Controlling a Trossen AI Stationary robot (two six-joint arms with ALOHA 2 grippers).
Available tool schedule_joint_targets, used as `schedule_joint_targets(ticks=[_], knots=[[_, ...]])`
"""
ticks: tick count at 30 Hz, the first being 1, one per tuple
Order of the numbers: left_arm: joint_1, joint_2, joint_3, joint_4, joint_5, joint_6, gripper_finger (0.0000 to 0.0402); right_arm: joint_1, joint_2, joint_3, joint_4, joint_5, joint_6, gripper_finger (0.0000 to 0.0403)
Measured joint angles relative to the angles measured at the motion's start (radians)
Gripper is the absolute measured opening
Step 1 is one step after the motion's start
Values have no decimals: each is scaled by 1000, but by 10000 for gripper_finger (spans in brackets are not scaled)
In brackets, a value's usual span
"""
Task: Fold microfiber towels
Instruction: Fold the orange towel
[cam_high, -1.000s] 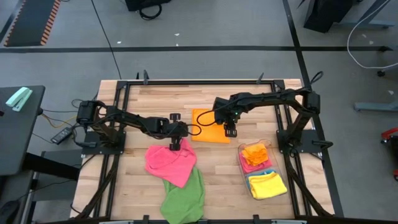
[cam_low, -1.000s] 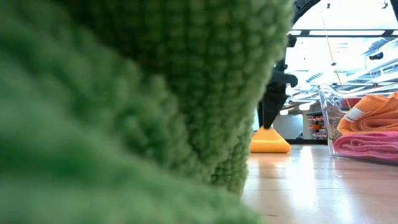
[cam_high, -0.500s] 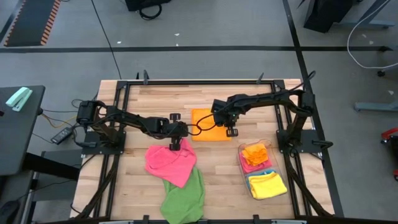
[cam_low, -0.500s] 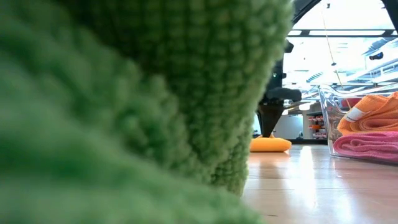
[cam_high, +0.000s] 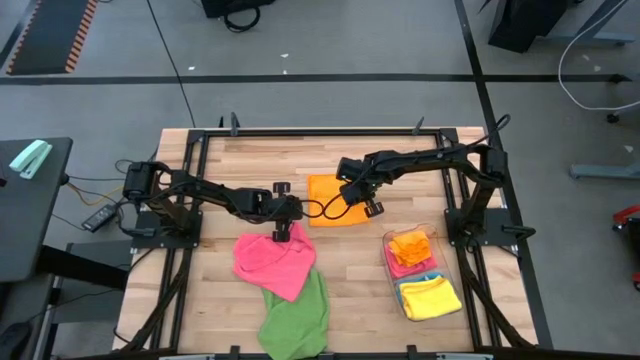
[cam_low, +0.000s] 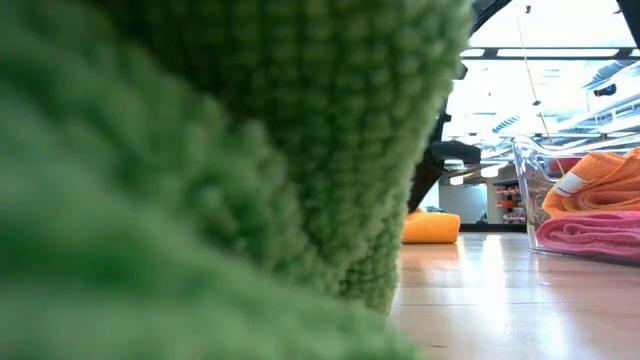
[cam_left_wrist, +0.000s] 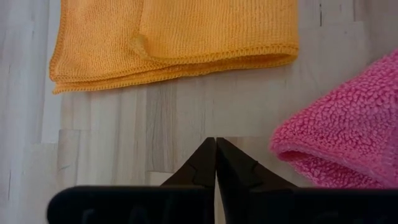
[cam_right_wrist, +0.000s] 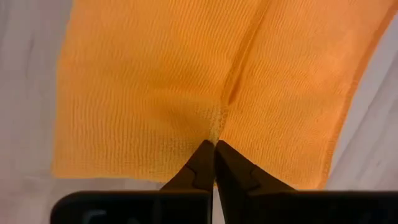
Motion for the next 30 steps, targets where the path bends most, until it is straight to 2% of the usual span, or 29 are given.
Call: schedule_joint_targets(ticks=[4,8,12,21,30], knots=[[0,0,0,0,0,0,26,-33,0,-48,51,-2,1,15],[0,0,0,0,0,0,24,-67,0,-121,141,-61,7,18],[0,0,0,13,0,0,17,-69,-3,-178,222,-79,8,46],[0,0,0,328,0,-5,23,-65,-1,-175,242,-59,99,148],[8,107,0,478,1,9,28,-63,-26,-109,167,-24,127,178]])
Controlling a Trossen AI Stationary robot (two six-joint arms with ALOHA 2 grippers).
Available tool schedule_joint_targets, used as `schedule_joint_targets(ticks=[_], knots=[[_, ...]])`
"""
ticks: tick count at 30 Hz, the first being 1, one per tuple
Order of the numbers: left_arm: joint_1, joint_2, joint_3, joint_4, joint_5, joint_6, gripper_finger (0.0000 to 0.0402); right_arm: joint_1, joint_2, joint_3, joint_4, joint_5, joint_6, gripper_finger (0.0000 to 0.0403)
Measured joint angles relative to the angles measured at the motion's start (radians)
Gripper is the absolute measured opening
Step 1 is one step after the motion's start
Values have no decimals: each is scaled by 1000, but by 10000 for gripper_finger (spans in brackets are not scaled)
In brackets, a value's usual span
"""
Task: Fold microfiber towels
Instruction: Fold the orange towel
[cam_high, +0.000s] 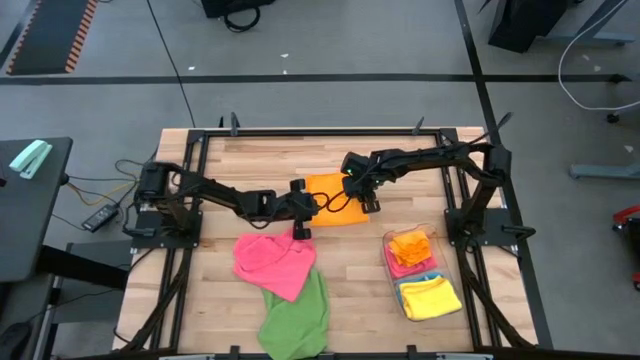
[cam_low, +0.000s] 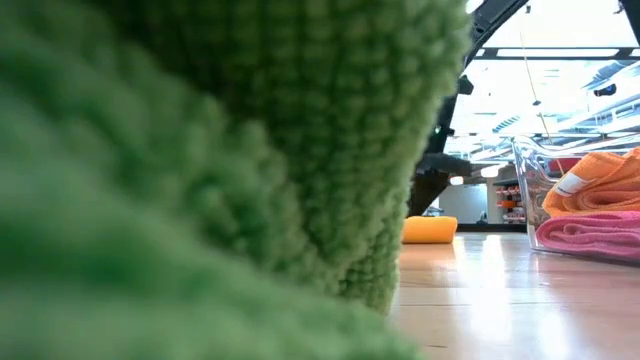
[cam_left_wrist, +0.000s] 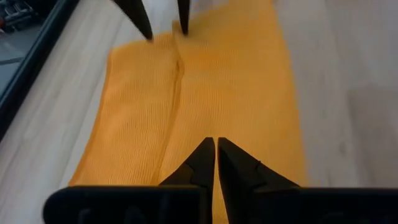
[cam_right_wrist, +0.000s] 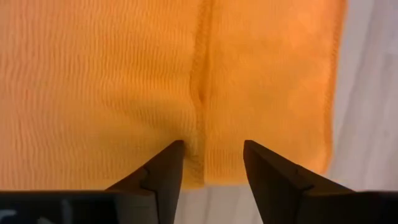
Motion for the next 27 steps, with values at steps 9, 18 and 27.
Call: schedule_joint_targets(ticks=[9,18,27], knots=[[51,9,8,11,-1,-35,13,-105,-44,11,66,-34,139,179],[49,2,9,9,5,-1,26,-275,-30,12,129,-105,358,179],[46,2,9,8,4,2,15,-284,103,11,168,-156,484,179]])
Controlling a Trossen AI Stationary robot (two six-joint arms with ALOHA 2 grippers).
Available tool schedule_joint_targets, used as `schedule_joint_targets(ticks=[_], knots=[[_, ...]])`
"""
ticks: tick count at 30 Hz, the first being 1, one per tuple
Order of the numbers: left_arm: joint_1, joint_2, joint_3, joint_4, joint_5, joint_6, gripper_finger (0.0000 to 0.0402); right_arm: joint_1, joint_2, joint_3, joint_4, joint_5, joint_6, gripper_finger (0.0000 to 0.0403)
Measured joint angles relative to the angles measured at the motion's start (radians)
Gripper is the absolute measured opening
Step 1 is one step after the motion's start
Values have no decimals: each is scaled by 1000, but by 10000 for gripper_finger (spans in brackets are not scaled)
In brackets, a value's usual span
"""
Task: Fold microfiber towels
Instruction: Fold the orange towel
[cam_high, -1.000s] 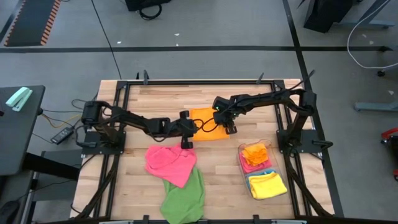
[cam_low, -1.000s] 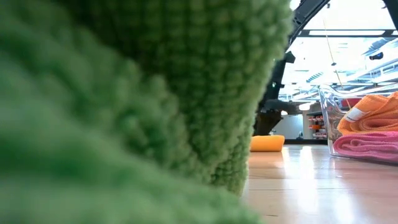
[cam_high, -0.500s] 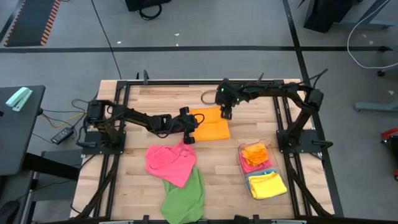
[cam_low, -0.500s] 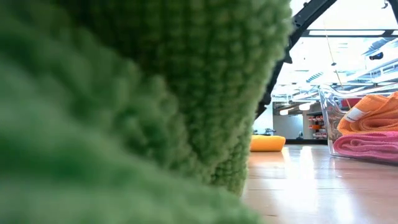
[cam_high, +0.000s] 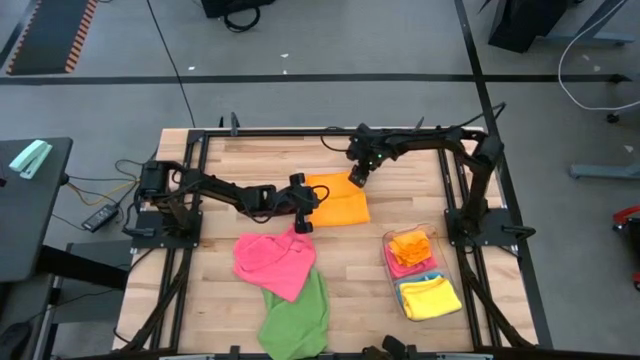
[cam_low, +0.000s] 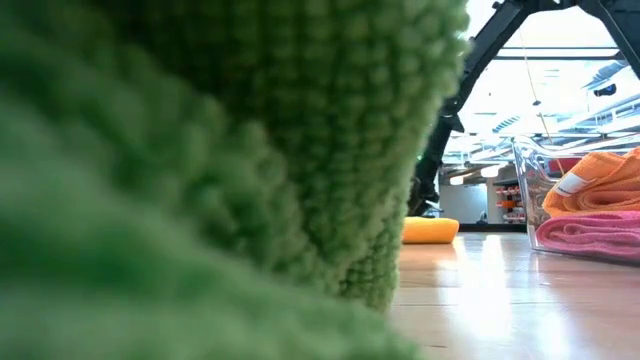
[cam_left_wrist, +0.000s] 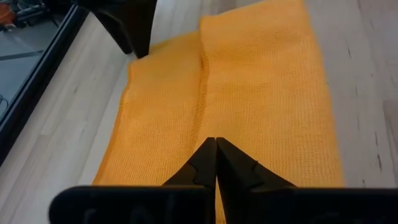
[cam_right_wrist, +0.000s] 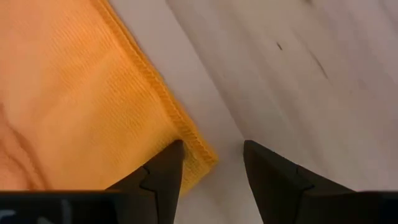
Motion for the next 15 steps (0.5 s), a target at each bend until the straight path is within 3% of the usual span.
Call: schedule_joint_targets(ticks=[8,15], knots=[[1,0,0,-3,-1,14,21,28,7,2,4,37,26,165],[1,0,0,-22,-1,15,29,75,8,-8,29,86,-10,57]])
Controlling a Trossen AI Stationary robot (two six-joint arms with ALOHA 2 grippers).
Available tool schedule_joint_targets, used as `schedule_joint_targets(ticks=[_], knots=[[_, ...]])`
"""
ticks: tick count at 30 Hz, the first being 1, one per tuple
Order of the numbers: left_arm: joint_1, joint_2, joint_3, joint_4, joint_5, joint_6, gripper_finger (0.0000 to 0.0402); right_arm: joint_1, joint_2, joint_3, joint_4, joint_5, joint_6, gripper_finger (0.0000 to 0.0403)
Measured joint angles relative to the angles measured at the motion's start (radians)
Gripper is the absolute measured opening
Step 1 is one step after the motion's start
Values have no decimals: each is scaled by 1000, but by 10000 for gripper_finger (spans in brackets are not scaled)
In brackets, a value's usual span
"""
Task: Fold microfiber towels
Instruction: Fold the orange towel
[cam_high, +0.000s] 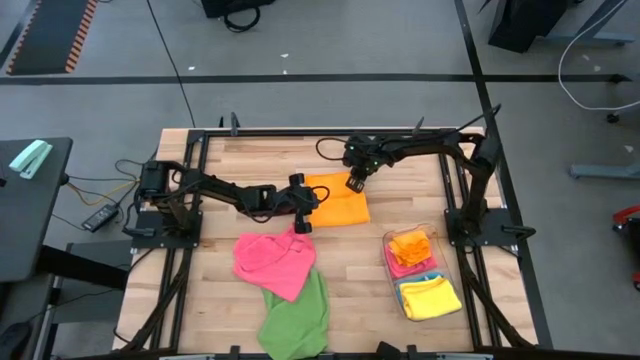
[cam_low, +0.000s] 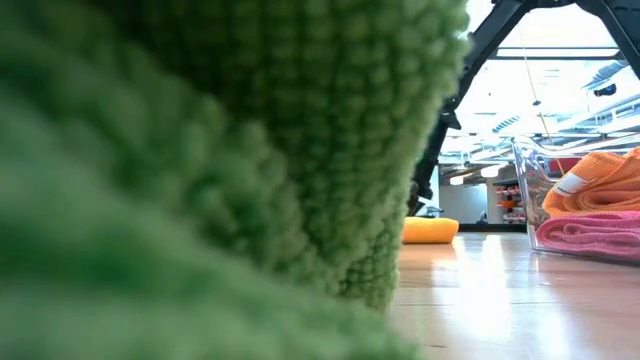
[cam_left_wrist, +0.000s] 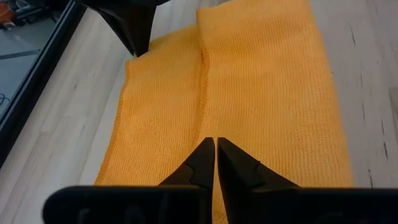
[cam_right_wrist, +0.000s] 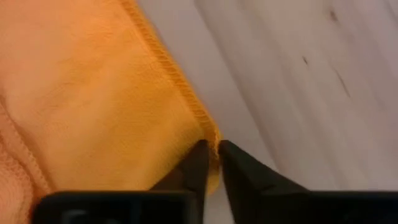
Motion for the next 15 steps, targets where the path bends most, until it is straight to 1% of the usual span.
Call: schedule_joint_targets(ticks=[2,4,7,11,13,15], knots=[[0,0,0,0,0,-1,26,8,0,0,0,2,-8,24],[0,0,0,-5,0,-15,22,10,-2,0,0,3,-28,10],[0,-2,0,-39,-4,-44,17,10,-15,-3,-14,0,-48,9],[3,-53,0,-128,-104,-84,29,13,-65,-5,-33,-1,-107,8],[15,-85,-1,-162,-109,-81,42,21,-91,-4,-45,3,-148,7],[36,-105,-10,-174,-90,-79,57,32,-110,-4,-59,2,-179,7]])
